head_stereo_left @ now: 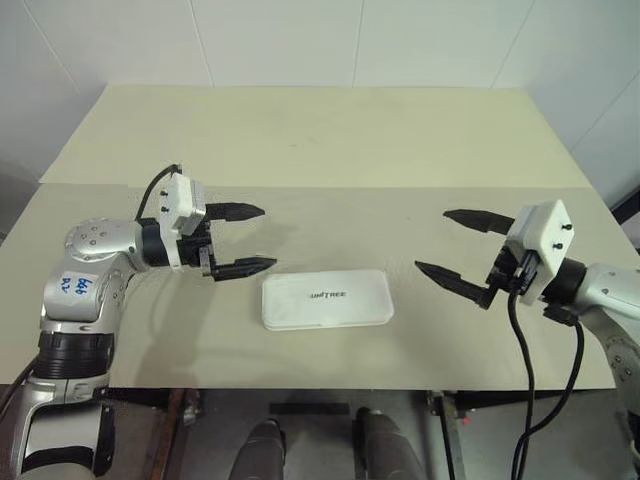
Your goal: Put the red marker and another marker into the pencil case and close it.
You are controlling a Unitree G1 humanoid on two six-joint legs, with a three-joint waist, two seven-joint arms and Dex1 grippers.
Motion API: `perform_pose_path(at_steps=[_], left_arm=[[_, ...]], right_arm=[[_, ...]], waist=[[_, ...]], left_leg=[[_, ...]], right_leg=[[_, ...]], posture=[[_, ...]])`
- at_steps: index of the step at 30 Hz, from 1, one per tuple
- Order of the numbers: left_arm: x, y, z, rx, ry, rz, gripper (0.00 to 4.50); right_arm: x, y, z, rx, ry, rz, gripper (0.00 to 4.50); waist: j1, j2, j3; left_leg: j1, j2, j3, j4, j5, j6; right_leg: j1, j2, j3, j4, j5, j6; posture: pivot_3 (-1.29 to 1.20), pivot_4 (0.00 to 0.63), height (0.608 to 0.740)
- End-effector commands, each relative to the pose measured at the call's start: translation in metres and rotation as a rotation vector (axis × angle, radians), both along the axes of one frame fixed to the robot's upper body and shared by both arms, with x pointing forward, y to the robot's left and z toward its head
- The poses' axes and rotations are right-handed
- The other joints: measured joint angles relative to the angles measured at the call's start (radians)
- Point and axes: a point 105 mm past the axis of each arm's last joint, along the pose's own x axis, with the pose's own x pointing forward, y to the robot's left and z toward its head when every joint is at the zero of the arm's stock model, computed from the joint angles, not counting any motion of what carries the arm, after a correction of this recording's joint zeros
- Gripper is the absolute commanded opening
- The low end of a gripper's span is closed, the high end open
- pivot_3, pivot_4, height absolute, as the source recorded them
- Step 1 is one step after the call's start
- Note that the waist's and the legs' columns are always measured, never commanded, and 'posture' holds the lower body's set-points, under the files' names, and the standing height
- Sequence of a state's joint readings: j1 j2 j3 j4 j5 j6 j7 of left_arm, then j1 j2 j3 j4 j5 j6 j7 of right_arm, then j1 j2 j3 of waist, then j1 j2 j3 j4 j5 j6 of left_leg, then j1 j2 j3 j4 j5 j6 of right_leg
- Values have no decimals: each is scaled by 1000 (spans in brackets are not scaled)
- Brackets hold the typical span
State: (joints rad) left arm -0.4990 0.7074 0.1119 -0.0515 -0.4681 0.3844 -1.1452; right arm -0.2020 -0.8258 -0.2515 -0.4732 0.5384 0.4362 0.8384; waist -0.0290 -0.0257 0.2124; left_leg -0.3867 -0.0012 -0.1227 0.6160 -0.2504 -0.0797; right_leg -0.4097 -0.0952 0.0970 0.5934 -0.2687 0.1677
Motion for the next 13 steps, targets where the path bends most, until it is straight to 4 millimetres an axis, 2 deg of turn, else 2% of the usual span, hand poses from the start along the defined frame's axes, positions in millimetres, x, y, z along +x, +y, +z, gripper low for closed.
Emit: perform_pose_path(at_steps=[1, 4, 8, 13], left_arm=[[-10, -7, 10, -27, -43, -18, 4478], [-10, -14, 8, -30, -46, -18, 4478], [-4, -9, 2, 4, -53, 19, 4478], [-1, -1, 0, 13, -50, 52, 4478]], right_arm=[[-4, -7, 13, -17, -30, 4, 4500], [-2, -16, 14, -39, -32, -20, 4500], [-1, -22, 11, -46, -33, -44, 4500], [2, -18, 10, -25, -36, -45, 4500]], waist=[[1, 0, 0], [3, 0, 0], [2, 0, 0], [-3, 0, 0]], left_leg=[[0, 0, 0, 0, 0, 0], [0, 0, 0, 0, 0, 0], [0, 0, 0, 0, 0, 0], [0, 0, 1, 0, 0, 0]], right_leg=[[0, 0, 0, 0, 0, 0], [0, 0, 0, 0, 0, 0], [0, 0, 0, 0, 0, 0], [0, 0, 0, 0, 0, 0]], posture=[[0, 150, 740], [0, 150, 740], [0, 150, 740], [0, 150, 740]])
